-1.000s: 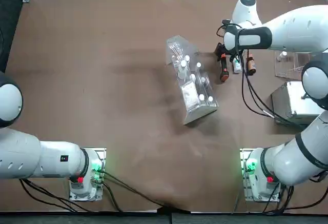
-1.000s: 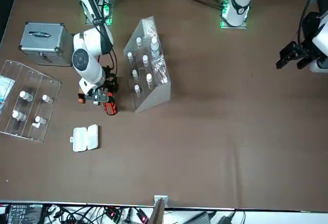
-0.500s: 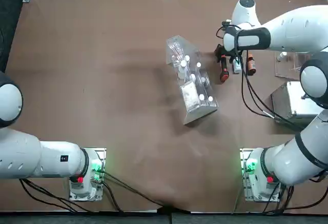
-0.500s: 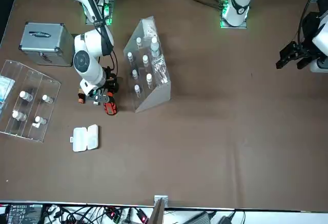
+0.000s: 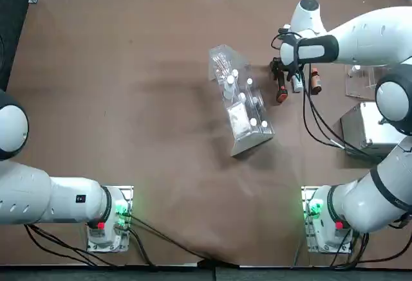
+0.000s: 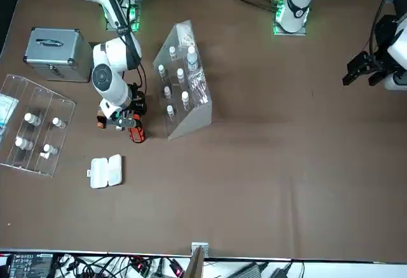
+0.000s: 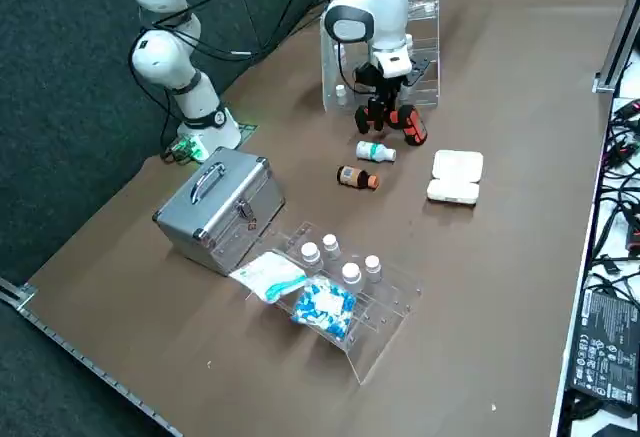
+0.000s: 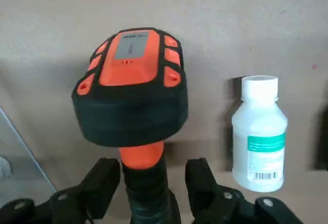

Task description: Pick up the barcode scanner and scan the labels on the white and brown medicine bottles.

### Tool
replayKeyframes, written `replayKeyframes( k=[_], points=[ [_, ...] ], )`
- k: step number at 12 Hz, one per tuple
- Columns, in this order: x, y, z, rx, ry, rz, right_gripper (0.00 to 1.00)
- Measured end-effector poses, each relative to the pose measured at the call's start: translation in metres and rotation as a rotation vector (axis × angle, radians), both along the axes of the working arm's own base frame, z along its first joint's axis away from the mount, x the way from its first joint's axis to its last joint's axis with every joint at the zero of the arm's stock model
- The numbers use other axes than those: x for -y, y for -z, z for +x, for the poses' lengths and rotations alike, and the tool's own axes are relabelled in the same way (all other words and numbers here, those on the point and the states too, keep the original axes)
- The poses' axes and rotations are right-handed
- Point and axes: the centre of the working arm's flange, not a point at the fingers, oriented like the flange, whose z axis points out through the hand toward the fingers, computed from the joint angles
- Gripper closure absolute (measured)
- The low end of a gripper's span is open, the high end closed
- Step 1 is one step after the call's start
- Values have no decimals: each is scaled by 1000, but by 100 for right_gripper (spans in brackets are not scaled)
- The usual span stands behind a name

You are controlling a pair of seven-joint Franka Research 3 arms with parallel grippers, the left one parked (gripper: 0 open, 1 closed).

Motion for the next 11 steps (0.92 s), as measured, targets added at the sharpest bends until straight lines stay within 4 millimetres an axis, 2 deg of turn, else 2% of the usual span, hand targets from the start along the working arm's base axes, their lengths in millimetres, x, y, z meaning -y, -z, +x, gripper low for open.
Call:
replayKeyframes(
  k=[2, 3, 4, 6, 7, 9, 11],
  points=[
    [0, 3, 0, -2, 0, -1, 21],
    [0, 4, 0, -3, 0, -2, 28],
    [0, 5, 0, -3, 0, -1, 41],
    [-1, 5, 0, -2, 0, -1, 48],
    [-1, 4, 0, -1, -1, 0, 57],
    [-1, 3, 1, 1, -1, 1, 57],
    [-4, -11, 7, -4, -1, 2, 57]
  ],
)
